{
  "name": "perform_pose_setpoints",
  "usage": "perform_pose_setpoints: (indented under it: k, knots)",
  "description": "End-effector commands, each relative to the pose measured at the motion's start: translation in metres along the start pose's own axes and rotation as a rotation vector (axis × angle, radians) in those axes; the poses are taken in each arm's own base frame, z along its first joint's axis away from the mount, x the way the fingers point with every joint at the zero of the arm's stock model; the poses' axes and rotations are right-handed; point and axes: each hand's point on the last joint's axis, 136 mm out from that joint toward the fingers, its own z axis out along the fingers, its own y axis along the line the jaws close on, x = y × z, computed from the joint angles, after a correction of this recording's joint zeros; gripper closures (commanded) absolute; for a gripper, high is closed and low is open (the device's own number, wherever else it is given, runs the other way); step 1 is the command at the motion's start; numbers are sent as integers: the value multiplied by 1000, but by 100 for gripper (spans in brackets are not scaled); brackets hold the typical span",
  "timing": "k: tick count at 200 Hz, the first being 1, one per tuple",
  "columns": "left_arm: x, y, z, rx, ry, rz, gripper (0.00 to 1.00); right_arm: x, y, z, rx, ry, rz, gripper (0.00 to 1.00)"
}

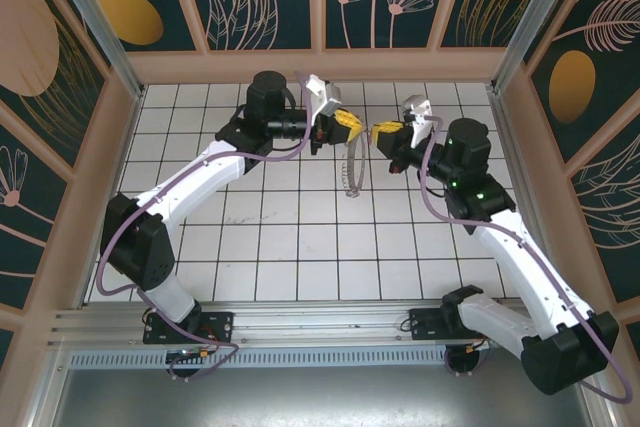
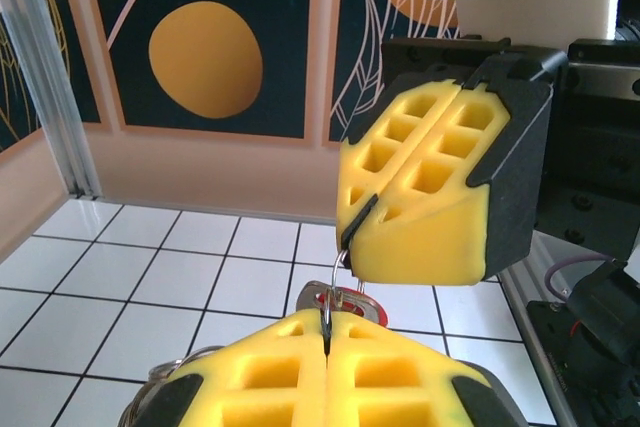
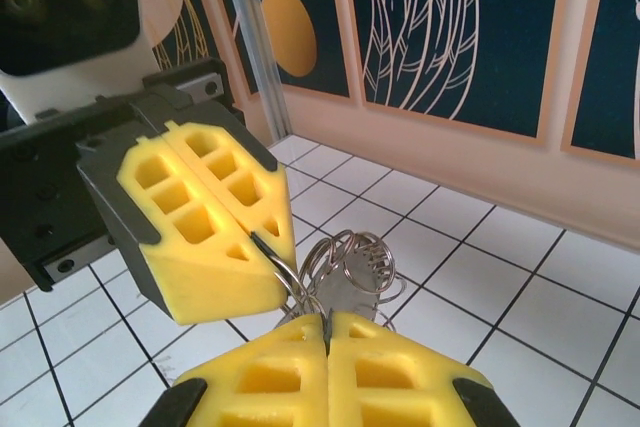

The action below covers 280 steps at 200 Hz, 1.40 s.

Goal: Put the keys on the keyring

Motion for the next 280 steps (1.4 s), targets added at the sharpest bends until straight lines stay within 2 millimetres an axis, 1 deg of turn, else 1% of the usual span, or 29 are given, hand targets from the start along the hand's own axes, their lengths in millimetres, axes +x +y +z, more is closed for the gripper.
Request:
perform_pose_setpoints:
  k: [1,58,79,107,148,174,200,244,266,280]
  knots:
    - [-26,-10,-2,34,-58,68,100,-11,-2,-9,17,-42,0,100]
    - [-26,-9,-2,35,-56,65,100,-21,10,-7,-60,-67,-12,100]
    - [-26,-8,-1,33,-55,64,100,-21,14,-5,-86,-62,-13,100]
    - [-28,-8,-3,24,-69,74,100,-16,8,-4,-55,-53,-9,100]
    - [-33,-9,-3,31,-87,77,100,-2,-10,-3,5,-39,38,100]
    - [-38,-11,-5,29,-112,84,100,5,-16,-3,9,-36,75,100]
    - [-44,-13,-7,31,-139,90,100,7,-14,-2,-23,-38,98,100]
    - [-50,-15,-8,36,-172,93,100,7,3,2,-141,-32,132,100]
    - [-51,-15,-8,37,-176,95,100,5,4,1,-145,-41,140,100]
    - [-50,-14,-8,33,-177,95,100,3,-1,-1,-113,-48,140,100]
